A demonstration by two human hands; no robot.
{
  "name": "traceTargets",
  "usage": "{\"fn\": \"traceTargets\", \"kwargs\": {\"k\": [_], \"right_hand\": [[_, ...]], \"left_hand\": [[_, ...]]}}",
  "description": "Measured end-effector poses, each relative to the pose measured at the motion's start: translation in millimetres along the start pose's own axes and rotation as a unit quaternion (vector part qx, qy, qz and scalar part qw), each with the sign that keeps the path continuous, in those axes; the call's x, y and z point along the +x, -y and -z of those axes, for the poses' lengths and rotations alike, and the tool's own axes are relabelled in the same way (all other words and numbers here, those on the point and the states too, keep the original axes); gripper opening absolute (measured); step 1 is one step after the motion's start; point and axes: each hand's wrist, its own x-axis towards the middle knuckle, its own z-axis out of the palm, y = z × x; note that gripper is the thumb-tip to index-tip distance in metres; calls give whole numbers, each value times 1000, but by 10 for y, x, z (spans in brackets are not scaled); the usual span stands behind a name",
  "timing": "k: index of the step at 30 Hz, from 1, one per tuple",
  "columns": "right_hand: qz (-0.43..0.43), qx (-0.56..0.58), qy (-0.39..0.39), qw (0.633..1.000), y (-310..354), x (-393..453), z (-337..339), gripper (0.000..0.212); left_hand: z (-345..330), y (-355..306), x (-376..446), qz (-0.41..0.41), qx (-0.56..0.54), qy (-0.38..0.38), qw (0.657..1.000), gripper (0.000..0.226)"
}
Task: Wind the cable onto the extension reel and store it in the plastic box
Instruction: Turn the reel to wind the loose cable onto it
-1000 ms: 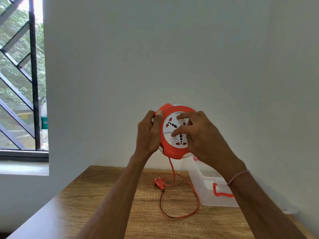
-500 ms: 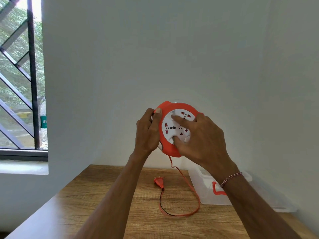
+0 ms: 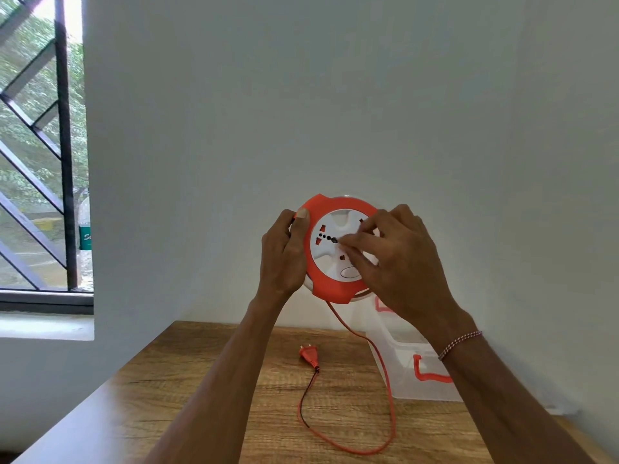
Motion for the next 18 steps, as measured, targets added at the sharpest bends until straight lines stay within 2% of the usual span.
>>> {"fn": "traceTargets", "kwargs": {"k": [2,5,7,15,18], "right_hand": [[22,13,44,999,12,12,9,27],[25,10,125,992,45,11,7,43],[25,-8,152,988,51,10,5,50],[6,-94,149,984,49,-25,-27,66],[-20,-96,113,989,32,-45,-31,61]], "left_hand": [[-16,5,-8,1,7,2,1000,18],[-36,16,-22,-3,14,5,1000,19],[-33,27,-19,-5,13,8,1000,21],[-40,36,-27,-9,23,9,1000,27],[-43,36,-28,-11,22,12,1000,28]]}}
